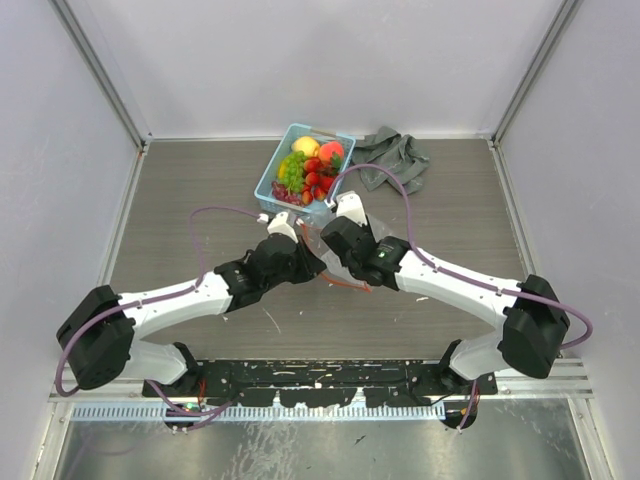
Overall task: Place the food in the zip-top bag and seal the zipper
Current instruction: Open the zipper of the food storage bag.
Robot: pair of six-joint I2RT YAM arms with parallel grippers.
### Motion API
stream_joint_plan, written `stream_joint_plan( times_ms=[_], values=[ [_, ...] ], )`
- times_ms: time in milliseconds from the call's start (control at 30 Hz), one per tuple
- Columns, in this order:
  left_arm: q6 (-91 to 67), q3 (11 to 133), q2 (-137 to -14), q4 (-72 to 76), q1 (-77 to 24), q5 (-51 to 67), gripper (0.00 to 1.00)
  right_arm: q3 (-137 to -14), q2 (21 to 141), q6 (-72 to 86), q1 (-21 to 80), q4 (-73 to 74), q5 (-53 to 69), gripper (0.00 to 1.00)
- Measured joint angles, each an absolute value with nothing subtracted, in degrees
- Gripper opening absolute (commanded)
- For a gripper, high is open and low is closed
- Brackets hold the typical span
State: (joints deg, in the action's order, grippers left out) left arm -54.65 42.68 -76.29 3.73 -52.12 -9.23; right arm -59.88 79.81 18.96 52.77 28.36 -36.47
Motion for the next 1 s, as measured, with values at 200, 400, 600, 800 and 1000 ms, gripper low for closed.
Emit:
stream_joint_plan(
  times_ms=[200,400,600,800,1000],
  values=[
    [-54.6,42.7,-75.0,2.0,-52.1,-9.5,0.00,-59.9,80.3,19.0,52.8,30.0,-42.4,0.37],
    [-54.6,42.1,-75.0,-0.8,-52.1,-11.2,0.00,-59.9,80.1,18.9,52.8,33.1,-48.7,0.26],
    [-54.3,41.9,-74.0,-3.6,-52.2,-13.0,0.00,-59.9,78.0,18.3,52.8,35.4,-53.5,0.10],
    [-53.3,41.9,-72.5,-3.9,-52.3,-13.6,0.05,-59.9,77.1,18.5,52.8,36.4,-53.8,0.01],
    [-53.5,41.9,-72.4,-3.3,-52.3,-12.6,0.24,-59.9,77.1,17.9,52.8,35.0,-49.1,0.01]
  ],
)
